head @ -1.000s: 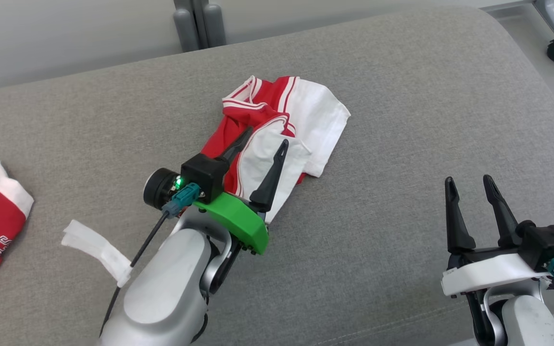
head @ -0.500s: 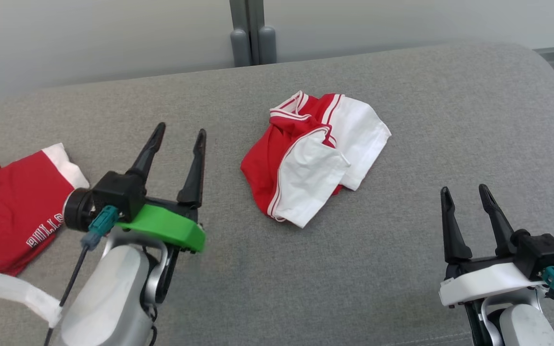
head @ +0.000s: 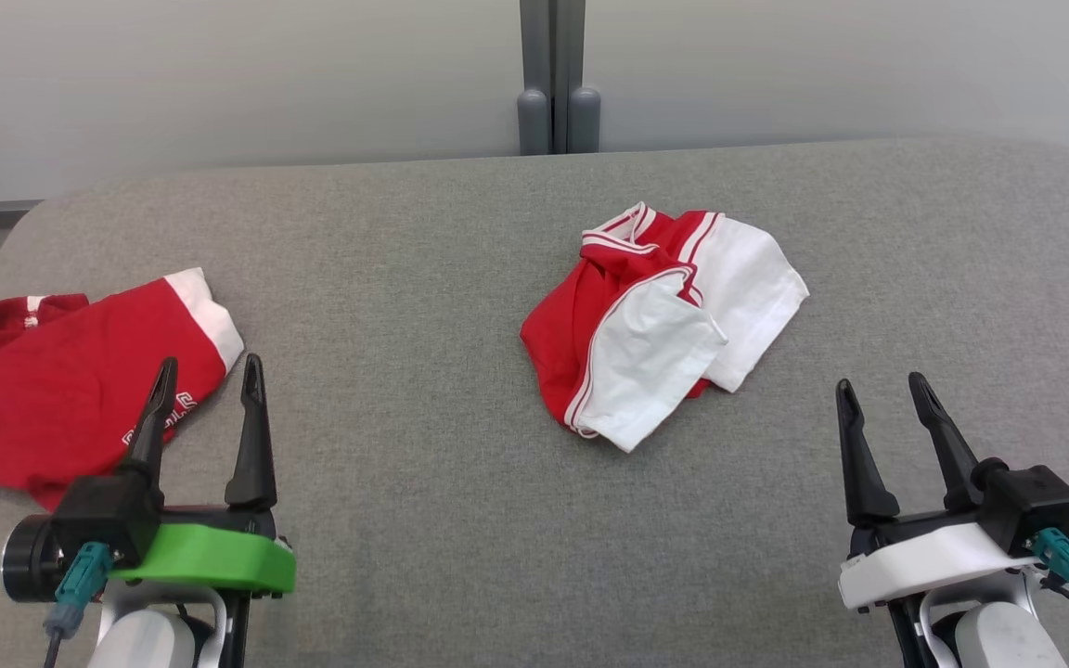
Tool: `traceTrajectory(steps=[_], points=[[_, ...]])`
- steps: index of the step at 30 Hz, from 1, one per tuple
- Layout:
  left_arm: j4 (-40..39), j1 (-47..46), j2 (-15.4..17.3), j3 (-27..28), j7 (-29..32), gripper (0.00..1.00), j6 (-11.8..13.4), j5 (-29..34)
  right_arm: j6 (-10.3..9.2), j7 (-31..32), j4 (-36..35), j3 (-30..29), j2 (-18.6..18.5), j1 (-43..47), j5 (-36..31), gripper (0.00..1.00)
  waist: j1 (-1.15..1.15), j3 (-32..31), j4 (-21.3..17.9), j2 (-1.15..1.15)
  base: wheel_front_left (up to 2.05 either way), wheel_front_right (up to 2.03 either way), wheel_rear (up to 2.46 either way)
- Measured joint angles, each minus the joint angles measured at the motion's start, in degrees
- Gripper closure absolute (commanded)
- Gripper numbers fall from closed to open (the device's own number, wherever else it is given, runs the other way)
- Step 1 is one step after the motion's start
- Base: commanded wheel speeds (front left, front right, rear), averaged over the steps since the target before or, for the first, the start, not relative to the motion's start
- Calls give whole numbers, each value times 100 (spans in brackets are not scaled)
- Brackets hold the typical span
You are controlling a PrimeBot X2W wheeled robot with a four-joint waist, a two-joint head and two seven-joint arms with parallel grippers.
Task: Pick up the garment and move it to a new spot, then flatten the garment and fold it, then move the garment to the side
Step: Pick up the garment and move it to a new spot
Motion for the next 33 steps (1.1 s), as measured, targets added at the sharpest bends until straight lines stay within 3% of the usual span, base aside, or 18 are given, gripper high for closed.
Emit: traceTrajectory(steps=[12,33], points=[[-223,975,-114,385,-1,0,-352,214,0,9,62,127,0,127,-1,0,0,-280,126,0,0,0,0],[-75,1505,-561,838,-8,0,-835,576,0,171,-15,193,0,422,-75,0,0,-539,107,0,0,0,0]])
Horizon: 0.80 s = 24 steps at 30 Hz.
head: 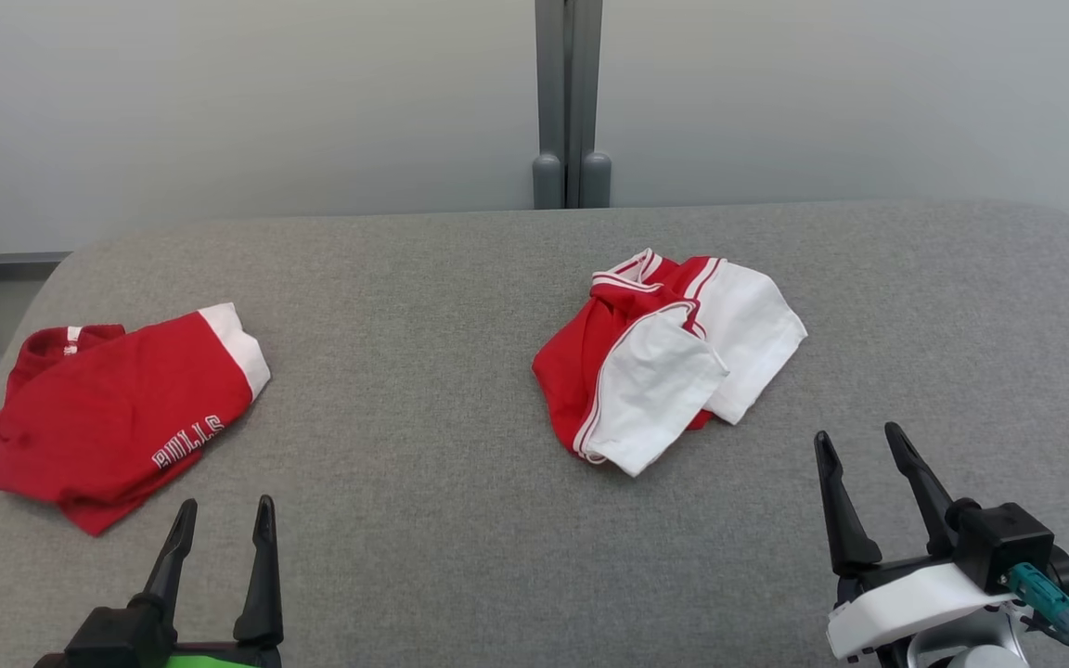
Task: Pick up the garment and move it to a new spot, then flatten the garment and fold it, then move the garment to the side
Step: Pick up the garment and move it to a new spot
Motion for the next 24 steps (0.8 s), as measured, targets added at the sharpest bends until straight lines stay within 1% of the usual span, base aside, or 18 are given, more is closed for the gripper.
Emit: traceTrajectory(steps=[12,24], points=[[110,-5,-176,146,0,0,-148,176,0,65,-103,49,0,92,-32,0,0,45,26,0,0,0,0],[127,-12,-269,292,-1,0,-268,358,0,71,-127,48,0,98,-30,0,0,60,19,0,0,0,0]])
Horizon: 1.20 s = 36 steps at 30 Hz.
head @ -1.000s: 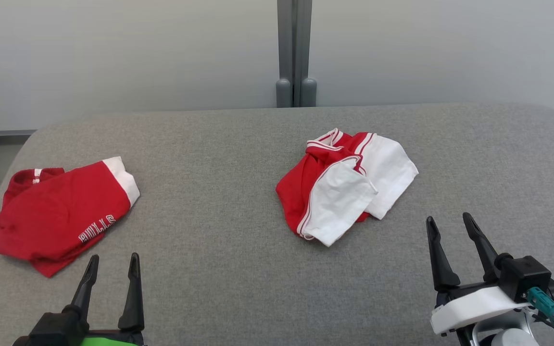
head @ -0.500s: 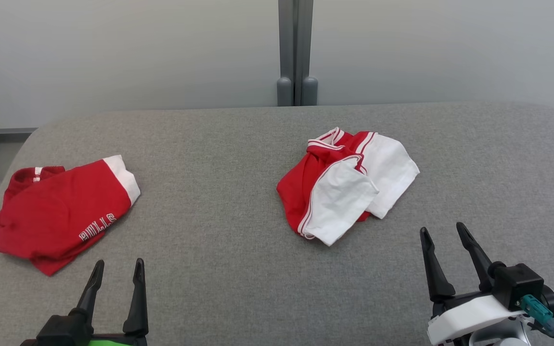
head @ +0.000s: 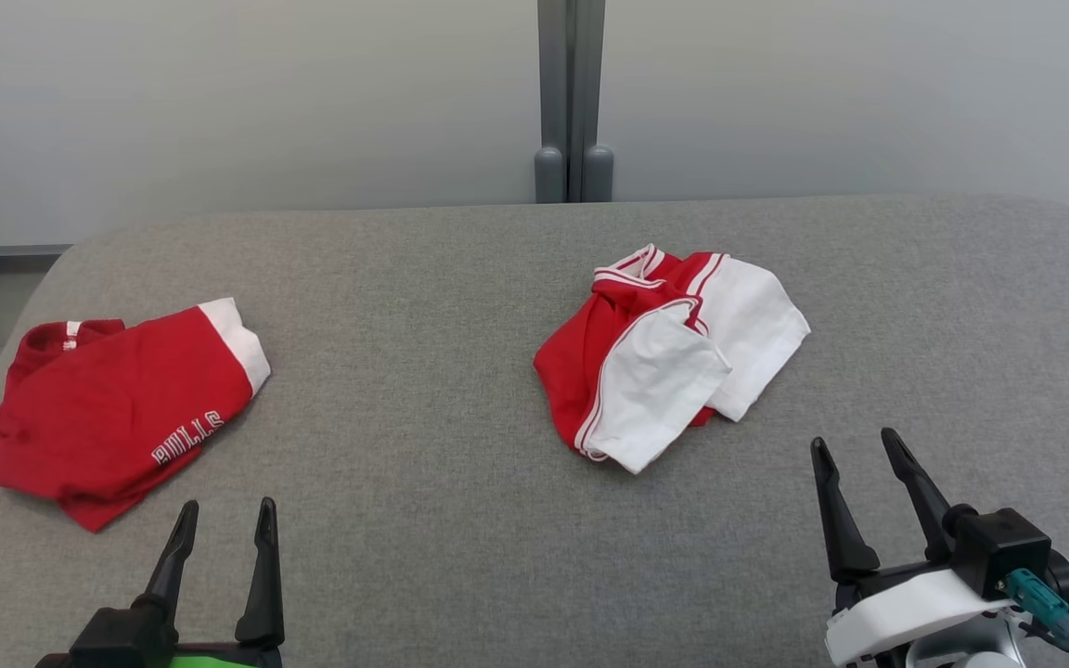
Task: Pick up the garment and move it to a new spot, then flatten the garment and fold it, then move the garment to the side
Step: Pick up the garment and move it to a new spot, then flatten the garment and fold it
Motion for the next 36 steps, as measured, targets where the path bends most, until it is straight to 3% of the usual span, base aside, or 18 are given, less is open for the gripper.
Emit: traceTrajectory(steps=[36], points=[[42,1,-215,202,0,0,-137,159,0,1,91,-49,0,5,15,0,0,7,-8,0,0,0,0]])
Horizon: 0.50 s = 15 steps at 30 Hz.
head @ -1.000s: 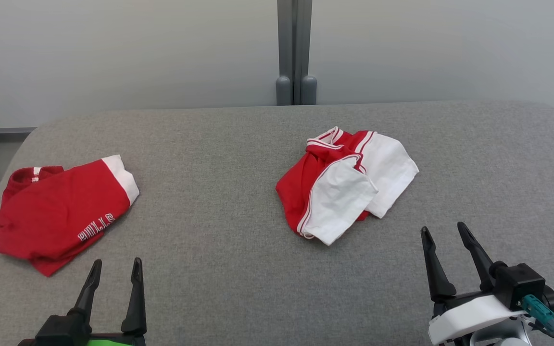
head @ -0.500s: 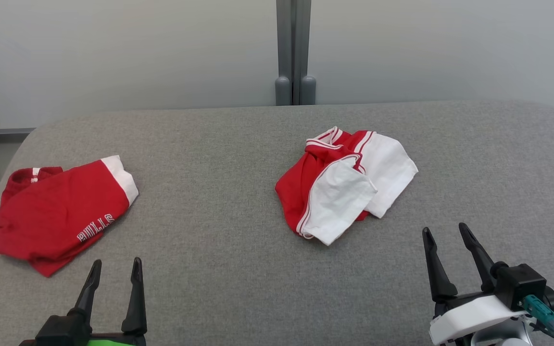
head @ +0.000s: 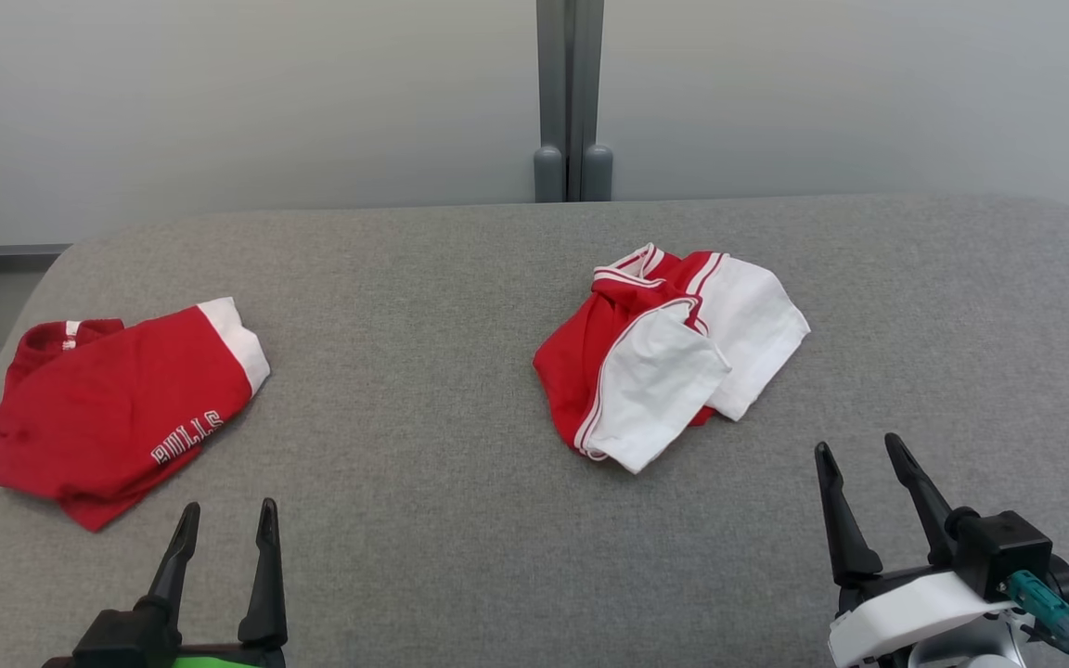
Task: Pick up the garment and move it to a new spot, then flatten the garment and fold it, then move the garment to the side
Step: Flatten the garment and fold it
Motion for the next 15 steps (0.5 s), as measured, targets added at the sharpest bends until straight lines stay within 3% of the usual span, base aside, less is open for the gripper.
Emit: traceTrajectory(steps=[6,15], points=[[45,-3,-62,-40,1,0,-23,24,0,43,124,79,1,-112,-40,0,0,45,73,0,0,0,0],[52,-101,-136,-101,0,0,-34,56,0,249,452,375,-182,-1096,-253,0,0,237,288,0,0,0,0]])
